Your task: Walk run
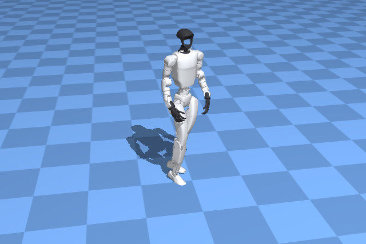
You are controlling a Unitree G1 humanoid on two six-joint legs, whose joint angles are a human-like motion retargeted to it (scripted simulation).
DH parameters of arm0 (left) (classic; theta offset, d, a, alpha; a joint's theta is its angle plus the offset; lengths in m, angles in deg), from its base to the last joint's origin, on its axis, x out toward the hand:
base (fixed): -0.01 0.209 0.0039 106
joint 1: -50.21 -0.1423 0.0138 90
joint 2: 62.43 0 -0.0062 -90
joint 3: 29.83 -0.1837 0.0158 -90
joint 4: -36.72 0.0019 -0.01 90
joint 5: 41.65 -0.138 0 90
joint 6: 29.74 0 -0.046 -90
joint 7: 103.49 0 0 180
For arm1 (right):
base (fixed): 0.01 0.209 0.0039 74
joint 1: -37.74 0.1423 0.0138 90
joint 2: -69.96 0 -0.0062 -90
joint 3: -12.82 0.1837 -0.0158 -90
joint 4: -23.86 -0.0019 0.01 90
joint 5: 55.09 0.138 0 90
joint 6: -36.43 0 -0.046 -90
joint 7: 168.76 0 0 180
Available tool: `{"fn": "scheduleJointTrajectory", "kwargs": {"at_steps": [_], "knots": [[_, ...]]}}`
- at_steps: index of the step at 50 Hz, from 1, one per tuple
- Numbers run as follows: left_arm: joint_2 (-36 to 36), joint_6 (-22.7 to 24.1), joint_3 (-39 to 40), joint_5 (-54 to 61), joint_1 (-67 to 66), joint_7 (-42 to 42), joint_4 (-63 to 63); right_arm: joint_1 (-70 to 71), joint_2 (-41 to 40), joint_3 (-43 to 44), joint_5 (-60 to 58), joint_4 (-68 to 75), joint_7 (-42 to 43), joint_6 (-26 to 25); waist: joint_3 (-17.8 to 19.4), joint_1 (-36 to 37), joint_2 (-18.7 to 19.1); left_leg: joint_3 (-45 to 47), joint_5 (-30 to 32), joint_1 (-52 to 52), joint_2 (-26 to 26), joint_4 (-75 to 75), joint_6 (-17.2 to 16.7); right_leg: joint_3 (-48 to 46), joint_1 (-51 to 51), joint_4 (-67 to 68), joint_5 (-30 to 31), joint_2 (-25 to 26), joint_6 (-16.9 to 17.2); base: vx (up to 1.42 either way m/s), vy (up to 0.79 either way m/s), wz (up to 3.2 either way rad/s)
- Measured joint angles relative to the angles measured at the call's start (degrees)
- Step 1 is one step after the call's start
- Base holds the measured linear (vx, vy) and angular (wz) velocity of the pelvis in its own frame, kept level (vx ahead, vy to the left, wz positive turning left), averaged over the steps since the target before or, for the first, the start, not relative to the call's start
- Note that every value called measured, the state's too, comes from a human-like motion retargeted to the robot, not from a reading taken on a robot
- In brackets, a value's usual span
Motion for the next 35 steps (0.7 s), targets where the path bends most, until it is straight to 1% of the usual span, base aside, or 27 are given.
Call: {"fn": "scheduleJointTrajectory", "kwargs": {"at_steps": [2,3,4,5,6,7,9,10,12,13,15,16,17,18,19,20,22,25,27,28,30,32,33,34,35], "knots": [[0.29,-0.56,0.69,-0.81,0.16,1.61,1.13,0.14,-0.3,-0.29,-0.68,-0.46,-1.12,-0.63,0.35,-1.38,-1.65,-1.66,-1.65,3.07,-1.96,0.4,0.31,-0.88,-1.56,-9.02,-1.51,-2.37,-1.69,0.74,-0.24,1.23],[0.48,-1.1,1.11,-1.24,0.11,2.57,1.82,0.1,-0.48,-0.37,-1.59,-0.72,-1.84,-1.44,0.55,-1.99,-2.16,-2.66,-2.25,4.67,-2.37,0.6,0.34,0.26,-2.43,-13.07,-3.13,-1.91,-2.99,0.86,-0.3,1.14],[0.71,-1.68,1.58,-1.52,0.09,3.63,2.57,0.03,-0.62,-0.5,-3.05,-1.06,-2.67,-2.52,0.62,-2.31,-2.37,-3.11,-2.68,6.1,-2.38,0.8,0.2,2.68,-3.17,-16.93,-4.6,-0.98,-2.86,1.13,-0.43,1.0],[0.96,-2.29,2.09,-1.73,0.07,4.74,3.36,-0.05,-0.73,-0.66,-4.8,-1.44,-3.55,-3.73,0.64,-2.49,-2.45,-3.28,-3.03,7.43,-2.17,1.0,-0.04,5.74,-3.84,-20.69,-6.0,0.17,-2.03,1.16,-0.43,0.81],[1.15,-2.42,2.26,-1.51,-0.04,5.56,4.13,-0.25,-0.54,-0.95,-6.79,-1.81,-4.11,-4.75,0.41,-2.34,-2.28,-3.22,-2.86,8.36,-1.83,1.48,-0.45,8.49,-4.08,-22.91,-6.29,0.82,-1.55,1.01,-0.37,0.7],[1.32,-2.47,2.35,-1.3,-0.18,6.33,4.83,-0.42,-0.36,-1.18,-8.51,-2.11,-4.24,-5.76,0.15,-2.18,-2.22,-3.26,-2.46,9.22,-1.73,2.11,-0.88,10.73,-4.14,-23.93,-5.76,1.25,-1.4,0.83,-0.29,0.65],[1.6,-2.25,1.9,-1.22,-0.66,7.6,5.78,-0.56,-0.34,-1.02,-9.38,-2.53,-2.8,-7.14,-0.56,-2.27,-2.59,-4.1,0.21,10.46,-2.53,4.48,-1.94,12.19,-3.42,-20.58,-1.63,0.8,-1.79,0.96,-0.35,1.02],[1.73,-2.09,1.43,-1.46,-0.97,8.15,6.06,-0.55,-0.62,-0.51,-8.38,-2.81,-2.07,-7.14,-0.94,-2.77,-2.83,-4.85,2.48,10.9,-2.94,6.23,-2.63,11.93,-2.93,-18.25,0.31,0.13,-1.4,1.02,-0.38,1.83],[1.53,-1.65,0.5,-3.18,-1.51,8.61,6.43,-0.63,-1.45,1.2,-3.16,-2.95,-1.75,-5.06,-1.37,-4.8,-2.15,-7.34,11.7,9.86,-2.81,13.81,-3.99,8.16,-0.88,-15.47,2.04,-1.79,-2.53,1.0,-0.44,1.88],[1.46,-1.7,0.43,-4.66,-1.66,8.52,6.41,-0.45,-1.82,1.68,-0.72,-2.42,-1.9,-3.9,-1.6,-3.82,-1.91,-5.99,18.05,7.95,-2.83,18.52,-4.84,8.53,0.1,-13.26,0.2,-1.98,-3.72,0.99,-0.45,1.29],[2.11,-2.63,-0.29,-7.04,-1.92,6.98,5.55,0.28,-0.93,2.89,1.74,-0.68,-3.2,-3.97,-1.08,-3.18,-1.75,-2.67,28.66,2.27,-0.84,31.3,-6.82,10.48,2.87,-11.25,-3.15,-3.35,-4.04,0.98,-0.39,1.32],[2.47,-2.5,-0.25,-6.77,-1.85,5.47,4.95,0.77,-0.01,2.76,0.82,-0.01,-4.42,-5.5,-1.29,-2.83,-2.47,1.87,32.66,-0.66,1.47,36.61,-6.12,5.55,4.54,-11.62,-3.73,-5.03,-4.76,0.74,-0.32,1.31],[2.67,-2.18,-0.1,-6.32,-1.83,3.95,4.22,1.24,0.91,2.44,-0.47,0.66,-5.7,-7.02,-1.53,-2.35,-3.36,6.03,35.05,-3.28,3.37,41.02,-4.95,2.01,6.14,-12.08,-4.32,-6.33,-5.41,0.6,-0.31,0.94],[2.56,-1.46,0.26,-5.49,-1.92,2.41,3.2,1.66,1.83,1.75,-2.49,1.32,-7.1,-8.49,-1.82,-1.63,-4.56,9.47,34.23,-5.3,4.45,43.65,-2.87,1.25,7.59,-12.7,-4.95,-6.87,-5.91,0.65,-0.34,0.79],[2.52,-0.73,0.57,-4.78,-2.12,0.59,2.12,2.23,2.72,1.28,-4.79,2.05,-8.45,-9.53,-1.95,-0.92,-5.33,11.91,30.93,-7.26,5.17,45.57,-1.37,0.25,8.94,-13.29,-5.5,-6.98,-6.35,0.69,-0.34,0.71],[2.52,0.01,0.85,-4.12,-2.38,-1.39,1.01,2.88,3.58,0.94,-7.22,2.82,-9.79,-10.35,-1.99,-0.21,-5.89,13.84,26.4,-9.2,5.7,47.14,-0.17,-0.87,10.24,-13.87,-6.02,-6.88,-6.77,0.69,-0.29,0.47],[3.31,1.29,2.12,-2.46,-3.05,-5.27,-0.56,3.5,5.1,-0.2,-10.82,3.7,-10.18,-10.22,-1.35,3.22,-7.13,15.98,22.45,-13.08,4.58,46.62,-0.71,-0.93,12.69,-15.33,-6.23,-6.57,-7.17,0.7,-0.25,-0.08],[4.54,3.66,3.94,2.97,-3.37,-8.8,-1.42,3.79,6.73,-2.63,-13.83,4.06,-9.18,-9.39,-0.01,9.04,-8.46,12.74,16.16,-19.56,-1.38,40.53,-3.98,-0.29,15.91,-16.92,-7.03,-4.52,-8.6,0.71,-0.24,-0.4],[4.82,5.05,4.38,7.08,-2.73,-8.89,-1.19,4.29,6.91,-2.94,-14.43,4.6,-9.02,-8.6,0.67,11.54,-7.93,14.52,12.26,-21.59,-0.07,32.63,-3.15,-1.72,17.83,-17.43,-8.58,-2.29,-9.26,0.67,-0.27,0.17],[4.87,5.41,4.42,8.33,-2.41,-8.77,-1.1,4.61,6.83,-2.71,-14.37,5.11,-9.27,-8.36,1.03,12.72,-7.53,16.61,11.43,-22.13,1.18,27.92,-2.23,-2.59,18.82,-17.51,-9.55,-1.14,-9.45,0.52,-0.24,0.39],[5.08,5.08,4.34,8.92,-1.73,-8.48,-0.85,5.36,6.59,-1.77,-13.92,6.34,-10.49,-8.15,1.75,14.93,-6.24,21.43,10.28,-22.28,3.52,17.46,-1.56,-4.41,20.97,-17.5,-11.66,1.53,-9.58,0.56,-0.21,0.54],[5.51,3.19,4.09,7.1,-1.13,-7.84,-0.29,6.14,6.55,-0.88,-13.48,7.53,-12.4,-8.17,2.28,15.25,-4.72,24.47,8.83,-21.54,2.86,7.42,-2.62,-7.19,23.49,-17.42,-13.31,4.1,-9.11,0.65,-0.2,1.0],[5.67,1.93,3.94,5.79,-0.91,-7.39,0.03,6.47,6.59,-0.73,-13.42,8.02,-13.26,-8.25,2.49,14.65,-4.03,25.25,8.42,-20.96,1.58,2.94,-3.12,-8.83,24.83,-17.34,-13.68,5.29,-8.65,0.76,-0.18,1.47],[5.78,0.48,3.83,4.41,-0.71,-7.02,0.27,6.8,6.64,-0.69,-13.56,8.48,-13.84,-8.35,2.49,13.25,-3.68,26.12,9.15,-20.22,0.04,-0.76,-1.73,-10.95,26.01,-17.12,-13.55,5.91,-7.74,0.9,-0.18,1.84],[5.86,-1.07,3.74,2.99,-0.5,-6.69,0.47,7.12,6.71,-0.71,-13.79,8.93,-14.28,-8.45,2.37,11.44,-3.5,27.03,10.44,-19.39,-1.62,-4.07,0.61,-13.32,27.12,-16.83,-13.18,6.24,-6.61,0.96,-0.44,1.41]]}}
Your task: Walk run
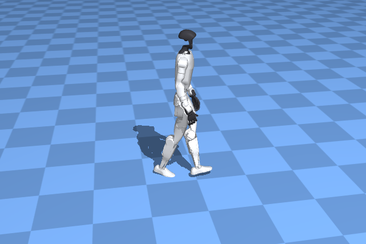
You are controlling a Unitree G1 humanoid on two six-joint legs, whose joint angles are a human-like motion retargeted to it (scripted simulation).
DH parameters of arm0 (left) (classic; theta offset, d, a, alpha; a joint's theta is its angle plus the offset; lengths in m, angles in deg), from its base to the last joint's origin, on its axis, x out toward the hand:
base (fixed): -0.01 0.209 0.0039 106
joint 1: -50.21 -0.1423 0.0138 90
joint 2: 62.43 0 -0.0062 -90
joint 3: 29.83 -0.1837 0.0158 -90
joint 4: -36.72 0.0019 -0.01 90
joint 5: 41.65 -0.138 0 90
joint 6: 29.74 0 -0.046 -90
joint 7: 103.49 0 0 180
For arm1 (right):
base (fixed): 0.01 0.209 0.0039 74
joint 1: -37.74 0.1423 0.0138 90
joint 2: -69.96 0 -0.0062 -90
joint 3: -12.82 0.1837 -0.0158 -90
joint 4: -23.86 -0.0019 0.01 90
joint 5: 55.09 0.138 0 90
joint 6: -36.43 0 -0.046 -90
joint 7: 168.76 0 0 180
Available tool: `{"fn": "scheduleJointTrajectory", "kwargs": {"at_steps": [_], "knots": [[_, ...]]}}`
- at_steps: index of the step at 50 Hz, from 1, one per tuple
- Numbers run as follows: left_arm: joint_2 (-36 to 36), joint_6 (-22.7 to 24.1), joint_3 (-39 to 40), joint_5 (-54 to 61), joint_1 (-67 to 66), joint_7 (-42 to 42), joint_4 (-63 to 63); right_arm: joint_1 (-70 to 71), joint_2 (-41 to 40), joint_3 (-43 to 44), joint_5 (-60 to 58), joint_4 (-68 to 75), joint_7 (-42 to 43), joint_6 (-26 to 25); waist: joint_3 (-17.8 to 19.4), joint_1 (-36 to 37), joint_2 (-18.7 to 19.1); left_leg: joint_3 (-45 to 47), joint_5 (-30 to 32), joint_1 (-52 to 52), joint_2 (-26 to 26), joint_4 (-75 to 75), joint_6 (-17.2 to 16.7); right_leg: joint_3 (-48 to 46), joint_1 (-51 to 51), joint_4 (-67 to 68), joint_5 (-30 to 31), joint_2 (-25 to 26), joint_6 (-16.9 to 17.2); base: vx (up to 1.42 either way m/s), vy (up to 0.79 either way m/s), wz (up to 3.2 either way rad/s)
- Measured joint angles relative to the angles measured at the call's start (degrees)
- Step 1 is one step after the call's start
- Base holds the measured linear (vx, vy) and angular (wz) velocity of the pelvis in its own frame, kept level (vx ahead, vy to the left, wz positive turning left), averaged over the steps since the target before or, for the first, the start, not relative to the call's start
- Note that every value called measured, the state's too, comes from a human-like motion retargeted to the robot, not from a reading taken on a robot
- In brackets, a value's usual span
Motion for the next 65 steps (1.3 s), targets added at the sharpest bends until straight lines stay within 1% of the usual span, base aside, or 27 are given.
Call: {"fn": "scheduleJointTrajectory", "kwargs": {"at_steps": [2,3,5,7,8,10,13,17,19,23,27,28,30,32,34,37,38,40,41,42,43,45,47,50,53,60,65], "knots": [[-0.28,-1.6,0.95,-0.7,-0.11,-0.07,-0.01,0.09,-0.19,-0.86,-1.08,0.53,-0.03,-0.01,-0.64,0.1,-2.12,2.77,3.0,2.68,1.27,-0.33,0.5,0.05,2.12,1.73,2.87,-0.24,1.84,0.97,-0.73,0.45],[-0.29,-1.43,1.64,0.22,-0.08,0.34,0.03,-0.13,-0.48,-1.29,-1.7,0.69,0.08,0.07,-1.05,0.3,-2.86,3.2,1.5,3.94,1.92,0.5,0.5,0.4,2.67,3.49,5.66,-0.25,3.84,1.03,-0.56,0.01],[0.22,-0.86,3.9,2.85,0.63,2.3,1.08,-0.49,-1.22,-2.27,-3.15,1.32,0.82,0.24,-2.06,2.13,-4.41,1.15,-3.89,3.71,3.6,5.16,0.5,-1.43,2.65,8.65,16.47,-1.95,8.7,0.97,-0.22,-0.09],[-0.69,-1.18,4.44,5.17,2.13,7.36,1.24,-0.37,-1.91,-2.38,-4.5,1.46,1.6,-0.09,-1.85,2.97,-3.08,-5.85,-7.31,1.72,6.17,11.04,0.5,2.87,-0.99,17.84,27.08,-0.2,11.46,0.71,-0.01,0.41],[-1.2,-2.39,4.54,5.19,2.64,10.02,0.88,-0.45,-2.16,-2.86,-4.79,1.31,2.03,-0.14,-1.37,3.57,-1.85,-3.76,-8.38,2.98,8.62,12.79,0.5,6.6,-3.03,23.54,30.56,1.63,11.82,0.77,0.02,0.8],[-1.88,-4.57,3.96,2.46,3.47,13.37,0.27,-0.62,-2.12,-3.46,-4.11,1.19,2.87,0.6,-1.09,3.76,1.46,-7.23,-9.78,6.02,10.01,13.11,0.5,12.29,-6.47,32.58,33.3,5.34,11.94,0.8,0.1,1.43],[-2.47,-4.33,2.18,-1.02,3.9,13.14,-0.54,-1.09,-2.26,-2.3,-3.63,0.5,4.85,1.65,-1.41,3.79,4.27,-13.69,-8.46,9.61,8.58,10.82,0.5,17.53,-11.08,36.98,25.65,6.39,9.14,0.58,0.19,1.93],[-3.06,-2.17,-1.64,-2.83,3.62,11.67,-1.37,-3.55,-4.55,1.98,4.11,-1.99,10.26,6.0,-2.72,0.35,6.7,-27.47,-5.27,12.03,5.36,8.83,0.5,13.81,-18.04,33.96,17.23,-0.42,0.88,0.59,0.09,3.08],[-3.39,-1.25,-2.67,-3.15,3.82,12.37,-1.25,-4.53,-5.19,2.29,8.74,-2.91,12.45,8.91,-3.88,-2.24,6.77,-34.68,-3.97,12.3,2.93,8.71,0.5,13.49,-21.19,29.06,14.3,-2.88,-1.39,0.59,-0.05,3.5],[-4.19,-1.26,-3.26,-4.26,4.85,14.83,0.01,-5.86,-5.83,1.67,11.81,-3.43,14.1,12.41,-5.31,-5.34,4.63,-45.02,-2.79,13.22,-2.03,10.88,0.5,21.21,-25.14,13.85,13.9,-3.91,0.26,0.49,-0.15,3.32],[-4.71,-2.82,-1.64,-5.35,5.9,16.58,1.02,-5.15,-5.56,-1.16,7.81,-2.91,11.68,10.89,-2.21,-3.37,-2.03,-51.14,-2.03,18.52,-7.75,12.25,0.5,35.23,-27.01,0.46,12.0,-3.43,2.75,0.46,-0.21,2.16],[-4.58,-3.1,-1.29,-4.94,5.8,16.29,1.37,-4.92,-5.27,-1.66,5.92,-3.24,10.77,10.06,-1.31,-2.79,-2.94,-52.08,-1.72,20.01,-8.2,12.41,0.5,37.35,-27.08,-1.97,11.16,-2.86,4.14,0.52,-0.2,1.73],[-3.92,-3.95,-0.73,-3.5,5.17,15.45,2.57,-4.6,-4.48,-2.11,1.66,-4.11,9.87,8.72,0.16,-2.67,-3.97,-54.23,-1.12,23.37,-8.76,13.26,0.5,39.21,-26.39,-5.77,9.31,-2.5,11.94,0.64,-0.23,1.82],[-3.13,-4.94,-0.45,-1.92,3.87,15.12,3.92,-4.47,-3.8,-2.53,-1.63,-4.63,11.03,8.25,0.11,-3.08,-4.03,-54.78,0.67,25.71,-8.42,14.03,0.5,36.33,-25.55,-6.13,8.76,-2.68,11.82,0.59,-0.12,1.65],[-2.15,-5.27,-0.39,-0.99,1.95,15.55,4.82,-4.76,-3.73,-2.94,-2.94,-4.81,13.25,8.21,-1.26,-4.21,-4.0,-54.18,4.03,26.87,-9.03,15.3,0.5,39.64,-24.26,-4.25,10.68,-2.37,10.74,0.73,-0.1,1.54],[-0.64,-6.57,-0.4,-0.3,-2.17,14.09,5.14,-6.57,-4.86,-2.69,-0.11,-4.76,15.58,8.91,-3.75,-7.55,-2.37,-51.72,12.56,27.62,-9.62,21.6,-0.11,33.01,-22.44,-0.29,13.48,-3.91,6.48,0.87,-0.04,1.86],[0.4,-6.89,0.61,1.05,-3.27,12.69,5.25,-7.26,-5.29,-2.54,0.92,-4.59,15.87,9.11,-4.79,-6.86,-1.37,-48.04,18.08,26.65,-9.42,24.0,-1.95,35.42,-21.09,0.81,10.89,-3.03,5.48,0.81,-0.08,1.58],[1.97,-6.37,1.38,3.16,-3.45,11.48,5.48,-8.04,-5.65,-0.6,1.36,-4.2,15.76,8.81,-6.5,-7.75,0.85,-40.32,26.24,21.46,-5.33,31.75,-12.95,30.78,-20.87,2.81,7.51,-4.72,5.2,0.65,-0.17,2.26],[2.73,-7.18,1.93,2.83,-3.01,11.26,5.24,-8.2,-5.42,-0.19,1.03,-4.04,15.93,8.06,-6.59,-8.23,1.32,-35.03,26.84,18.57,-1.78,36.83,-18.6,27.93,-19.86,3.0,6.49,-5.17,4.69,0.46,-0.17,2.55],[3.27,-7.8,2.23,2.35,-2.64,11.14,4.76,-8.24,-5.21,-0.04,0.74,-3.74,15.99,7.31,-6.5,-8.71,1.61,-29.87,27.25,16.16,1.63,41.55,-22.35,25.21,-18.66,3.06,5.59,-5.43,3.99,0.44,-0.18,2.16],[3.36,-8.07,2.04,1.56,-2.38,11.24,3.84,-8.05,-5.04,-0.42,0.56,-3.18,15.87,6.57,-6.04,-9.2,1.49,-24.92,27.25,14.72,4.77,45.55,-22.33,22.76,-17.08,2.89,4.96,-5.32,2.94,0.48,-0.23,1.94],[2.27,-7.28,-0.03,-0.42,-2.11,10.38,1.0,-7.24,-4.35,-1.27,0.26,-1.75,14.31,5.17,-6.01,-9.37,-1.48,-20.78,23.19,11.9,2.42,46.71,-15.87,19.79,-14.85,1.88,4.56,-9.01,2.19,0.45,-0.24,1.56],[0.03,-5.09,-2.85,-4.1,-2.47,5.75,-2.35,-6.12,-4.25,-1.45,0.07,-0.7,9.98,3.77,-5.13,-6.66,-3.81,-15.55,16.79,8.24,1.84,47.65,-12.59,18.36,-13.27,1.36,4.09,-9.91,1.39,0.3,-0.18,0.74],[-2.23,-1.35,-5.48,-9.6,-3.01,-2.95,-5.94,-6.39,-3.47,-1.77,-1.37,-1.44,6.08,3.48,-4.29,-1.46,-4.86,-13.66,11.5,2.09,-0.07,43.97,-12.41,16.56,-11.08,-0.04,2.86,-9.23,0.7,0.39,-0.22,0.43],[-2.75,0.87,-6.22,-10.71,-3.54,-6.74,-6.84,-7.32,-3.33,-1.85,-2.81,-1.53,7.64,4.29,-3.99,1.39,-4.21,-13.94,6.04,-2.32,0.35,35.16,-11.06,13.16,-8.53,-1.14,0.91,-7.09,-0.07,0.43,-0.21,0.74],[0.13,1.29,-3.09,-6.19,-3.64,-2.87,-5.56,-7.28,-4.87,-1.19,-2.17,1.11,5.91,3.55,-2.31,4.61,-1.51,-10.85,3.44,-7.47,3.86,7.8,-7.31,6.24,-2.17,-2.54,-4.11,-1.5,-1.62,0.51,-0.18,0.7],[1.83,0.32,-0.86,-2.73,-3.47,-2.13,-5.12,-6.35,-5.4,-2.7,-3.93,0.97,5.47,4.0,-1.3,5.91,-3.21,-8.34,0.45,-8.46,2.91,-0.78,-5.92,4.15,1.62,-2.17,-6.23,-1.05,-1.7,0.6,-0.18,0.32]]}}
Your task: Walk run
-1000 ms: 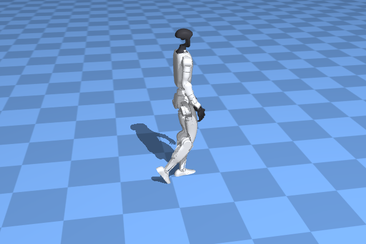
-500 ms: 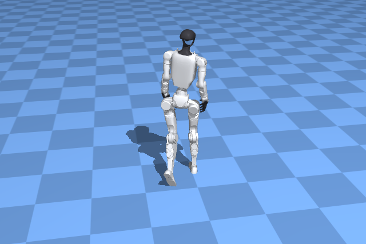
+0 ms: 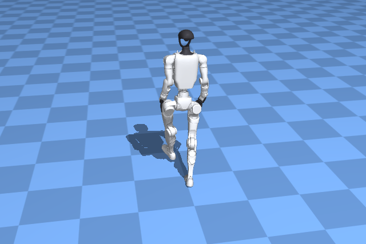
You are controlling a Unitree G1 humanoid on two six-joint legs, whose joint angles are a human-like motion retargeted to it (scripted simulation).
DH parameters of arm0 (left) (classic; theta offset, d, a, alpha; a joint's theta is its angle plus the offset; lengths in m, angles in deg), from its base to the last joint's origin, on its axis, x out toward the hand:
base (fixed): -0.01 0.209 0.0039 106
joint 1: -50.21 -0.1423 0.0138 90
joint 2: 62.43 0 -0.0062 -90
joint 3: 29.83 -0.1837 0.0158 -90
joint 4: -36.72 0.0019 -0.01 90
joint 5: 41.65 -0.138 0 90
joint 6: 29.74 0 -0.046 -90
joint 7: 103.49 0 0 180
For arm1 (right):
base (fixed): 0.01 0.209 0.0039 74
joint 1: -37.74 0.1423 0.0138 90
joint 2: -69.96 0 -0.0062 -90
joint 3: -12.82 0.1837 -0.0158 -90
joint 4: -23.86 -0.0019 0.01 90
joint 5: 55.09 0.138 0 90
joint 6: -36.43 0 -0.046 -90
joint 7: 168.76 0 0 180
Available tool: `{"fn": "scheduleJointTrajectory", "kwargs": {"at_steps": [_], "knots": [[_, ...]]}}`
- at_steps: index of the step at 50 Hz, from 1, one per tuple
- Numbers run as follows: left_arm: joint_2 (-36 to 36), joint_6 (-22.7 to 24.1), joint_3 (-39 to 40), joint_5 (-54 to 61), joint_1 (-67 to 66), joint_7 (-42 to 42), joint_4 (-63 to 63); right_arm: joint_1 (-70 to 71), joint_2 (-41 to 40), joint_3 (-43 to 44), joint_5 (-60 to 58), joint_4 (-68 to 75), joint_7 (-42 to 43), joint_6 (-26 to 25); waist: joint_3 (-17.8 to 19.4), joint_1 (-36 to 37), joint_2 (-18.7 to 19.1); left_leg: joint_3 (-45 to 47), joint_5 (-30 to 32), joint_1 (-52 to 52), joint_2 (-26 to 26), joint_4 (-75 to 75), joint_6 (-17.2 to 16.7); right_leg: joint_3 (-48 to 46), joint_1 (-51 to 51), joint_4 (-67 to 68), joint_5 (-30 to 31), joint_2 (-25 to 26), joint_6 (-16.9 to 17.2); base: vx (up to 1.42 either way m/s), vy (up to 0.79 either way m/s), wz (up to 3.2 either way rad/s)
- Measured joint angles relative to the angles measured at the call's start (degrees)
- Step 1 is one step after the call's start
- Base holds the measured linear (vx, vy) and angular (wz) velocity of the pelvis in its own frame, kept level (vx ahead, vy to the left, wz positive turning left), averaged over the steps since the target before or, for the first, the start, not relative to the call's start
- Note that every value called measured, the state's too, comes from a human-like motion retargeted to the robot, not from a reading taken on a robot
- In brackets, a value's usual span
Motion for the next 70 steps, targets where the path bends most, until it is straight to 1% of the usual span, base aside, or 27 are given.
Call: {"fn": "scheduleJointTrajectory", "kwargs": {"at_steps": [5,7,9,12,13,15,17,19,23,28,32,35,36,38,40,42,43,45,49,52,54,57,60,63,65,68,70], "knots": [[0.03,-1.36,1.27,0.69,1.27,2.98,-0.95,0.73,-0.37,-0.66,-2.56,0.86,0.47,-0.61,-0.95,0.76,-1.96,1.46,-0.67,3.39,-1.21,2.94,4.06,-1.25,2.81,2.25,7.74,-1.17,4.26,0.86,-0.11,0.23],[-0.5,-2.33,1.13,-0.9,1.23,3.3,-1.3,0.12,-0.81,-0.25,-3.12,0.87,0.55,-0.87,-1.91,0.81,-2.5,-2.45,2.15,4.69,-2.72,2.51,4.78,-1.4,3.57,4.09,16.21,-1.67,6.81,1.05,-0.12,0.32],[-0.83,-3.2,1.36,-1.4,0.87,4.72,-1.34,-1.03,-1.19,-0.51,-2.63,0.62,1.39,-0.85,-3.26,0.59,-2.85,-3.14,0.76,6.18,-2.69,3.62,5.71,-0.63,3.17,7.9,27.37,-2.64,8.24,1.12,-0.13,0.29],[-1.74,-4.5,1.43,-0.26,0.59,8.83,-1.24,-2.25,-1.42,-2.11,-0.12,-0.36,3.56,-0.46,-3.49,-1.68,-1.0,-6.72,-3.11,8.72,-0.87,6.67,6.37,-0.28,-0.68,20.85,41.68,-3.14,6.87,1.1,-0.16,0.65],[-2.04,-5.19,1.0,-0.29,0.37,9.39,-1.24,-2.38,-1.14,-2.63,0.72,-0.86,4.17,-0.09,-2.56,-2.67,-1.44,-7.68,-4.67,10.92,-1.92,7.29,6.41,-0.07,-3.77,31.18,41.82,-4.8,5.58,0.93,-0.21,0.87],[-2.92,-5.45,-0.02,-0.74,0.1,10.01,-1.18,-2.25,-0.9,-2.94,1.43,-2.15,5.12,0.87,-2.08,-4.35,0.97,-11.22,-6.53,14.39,-0.82,6.71,6.42,4.36,-7.86,36.64,41.87,-0.19,6.27,0.91,-0.2,0.83],[-3.52,-5.47,-0.44,-1.47,0.56,10.66,-0.63,-1.75,-0.76,-2.43,0.99,-3.46,6.64,1.32,-1.82,-4.78,3.91,-13.32,-8.01,16.16,1.45,6.64,6.28,9.96,-12.01,36.9,37.17,5.31,7.45,0.72,-0.16,0.38],[-3.72,-5.61,-0.86,-2.43,1.3,11.33,0.07,-1.48,-0.88,-1.52,1.3,-4.8,9.11,2.09,-1.15,-4.66,4.65,-13.96,-9.43,18.34,1.86,6.44,6.05,12.51,-16.59,38.46,31.13,5.89,7.65,0.73,-0.19,0.27],[-3.68,-4.92,-2.64,-3.26,1.34,12.0,0.72,-1.94,-1.92,-0.39,7.62,-7.84,14.12,5.72,0.23,-8.69,5.46,-18.04,-11.71,24.01,0.47,5.14,6.37,7.59,-25.27,34.48,21.77,0.31,3.32,0.81,-0.23,1.13],[-3.56,-4.01,-3.78,-4.96,1.28,13.23,1.98,-1.67,-1.76,-0.8,9.2,-11.07,17.26,7.02,1.16,-13.53,3.12,-20.72,-15.07,30.42,-2.61,5.03,6.42,3.65,-32.19,18.23,18.36,-6.49,5.21,0.89,-0.43,0.95],[-2.7,-4.55,-3.17,-6.83,0.94,12.4,2.93,-0.6,-0.71,-1.93,3.72,-12.34,16.71,5.45,1.82,-15.36,2.15,-20.57,-16.23,36.36,-3.78,4.84,6.3,9.7,-37.1,7.51,14.81,-6.22,4.79,0.87,-0.42,0.34],[-1.37,-5.33,-3.51,-4.45,0.22,9.49,4.33,-0.4,0.52,-2.53,1.05,-13.39,16.18,5.52,1.84,-17.57,3.96,-21.12,-11.61,38.74,-2.83,7.13,3.83,10.87,-37.43,5.72,13.85,-5.33,5.09,0.97,-0.44,0.51],[-1.04,-5.68,-3.74,-3.4,0.04,8.85,4.82,-0.56,0.53,-2.13,1.23,-13.68,16.22,5.97,1.48,-18.45,4.61,-21.4,-8.16,38.79,-2.32,8.73,2.17,11.0,-37.02,6.86,15.21,-4.79,3.38,1.03,-0.47,0.84],[-0.65,-6.27,-4.17,-0.94,-0.33,7.98,5.57,-1.24,0.06,-1.15,2.76,-14.13,17.2,6.69,0.74,-20.4,5.18,-21.99,0.68,38.58,-1.65,13.66,-1.02,8.38,-35.73,8.73,17.53,-5.21,0.77,0.93,-0.44,0.99],[-0.96,-5.77,-3.59,1.73,-0.89,7.73,5.79,-2.38,-1.3,-1.01,5.43,-14.18,19.52,6.77,-0.08,-19.74,5.2,-19.89,14.06,36.16,-1.57,21.87,-4.59,10.9,-33.12,11.29,15.0,-5.17,-1.99,1.17,-0.76,0.29],[-1.63,-3.84,-3.63,2.37,-1.27,7.14,4.91,-2.69,-2.19,-0.17,7.23,-13.76,19.17,7.02,0.74,-17.94,4.52,-14.91,23.91,30.14,0.6,36.79,-5.14,15.25,-31.54,15.46,10.03,-3.25,-2.75,1.08,-0.71,-0.11],[-2.04,-3.02,-3.79,2.64,-1.34,6.09,4.33,-2.58,-2.04,-0.06,7.69,-13.43,18.23,6.63,1.76,-16.63,4.58,-11.58,26.07,26.52,3.78,46.69,-3.58,11.66,-29.25,16.41,8.25,-3.65,-3.06,1.01,-0.6,-0.26],[-2.37,-1.14,-4.29,2.78,-1.14,3.7,2.8,-1.8,-0.72,-0.32,6.97,-12.31,16.47,5.04,1.3,-16.02,2.4,-12.1,24.84,20.05,0.79,53.82,-3.3,10.99,-26.11,15.76,6.07,-6.2,-2.93,0.99,-0.52,-0.05],[-2.0,1.33,-3.95,1.62,-2.54,-2.83,-1.39,0.25,1.79,-1.15,2.86,-8.56,10.17,2.74,0.96,-13.93,1.5,-13.79,13.44,8.74,-3.49,55.35,-3.96,10.87,-20.07,12.64,3.53,-4.57,-4.4,0.97,-0.44,-0.1],[-1.27,4.74,-4.41,4.08,-2.96,-7.19,-3.65,0.63,3.1,-2.39,1.43,-7.29,6.59,1.27,1.52,-11.16,0.62,-12.48,6.67,3.39,-3.09,44.6,-2.83,11.04,-14.66,7.77,4.24,-1.76,-6.66,0.96,-0.45,-0.42],[-2.11,6.36,-5.28,4.72,-2.82,-8.44,-5.19,0.24,3.68,-3.37,1.59,-7.04,5.27,1.15,2.31,-7.87,0.49,-9.58,4.77,1.92,-1.15,33.43,-2.35,11.75,-10.97,5.28,6.18,0.74,-7.31,1.17,-0.5,-0.82],[-3.77,6.69,-6.42,3.62,-1.93,-7.52,-6.57,-0.33,3.96,-4.43,2.31,-6.49,4.42,1.88,3.72,-3.28,1.04,-9.6,3.17,1.65,-0.97,16.36,-2.21,12.06,-5.16,2.67,10.77,4.44,-6.87,1.19,-0.46,-0.69],[-4.52,5.01,-6.81,2.6,-0.86,-4.93,-6.58,-0.56,3.64,-4.83,1.8,-5.7,3.08,2.36,4.4,-1.68,0.85,-16.29,-0.1,2.52,-4.17,4.87,-3.11,9.11,0.43,1.97,15.84,5.5,-5.25,1.19,-0.45,-0.15],[-4.17,4.15,-5.26,4.1,0.21,-1.63,-6.16,-0.81,2.81,-5.0,0.92,-5.12,2.26,2.19,3.99,0.01,-1.21,-11.41,4.66,4.26,-3.36,6.28,2.29,7.91,3.28,6.42,26.74,3.52,-0.52,1.31,-0.48,-0.41],[-3.93,3.87,-4.2,5.92,1.03,0.22,-5.8,-0.79,1.92,-4.46,0.96,-5.16,2.8,2.03,2.97,-0.92,-2.43,-9.18,-2.64,5.98,-2.29,11.03,5.43,8.63,1.59,13.85,37.93,3.44,4.99,1.52,-0.48,0.11],[-5.02,1.51,-4.17,6.62,1.77,1.86,-5.03,0.39,1.25,-4.66,1.31,-5.64,4.86,1.36,4.77,-7.69,-3.87,-15.32,-11.24,8.02,-5.98,21.23,5.34,9.32,-8.37,43.44,41.87,3.17,11.37,1.13,-0.44,0.71],[-6.53,-0.33,-4.95,4.35,1.83,3.24,-4.52,1.34,0.5,-4.75,1.72,-6.58,5.04,0.96,3.97,-7.98,0.73,-16.87,-14.2,10.56,0.06,21.14,4.43,7.52,-13.15,44.7,40.86,6.61,9.19,0.98,-0.4,-0.53]]}}
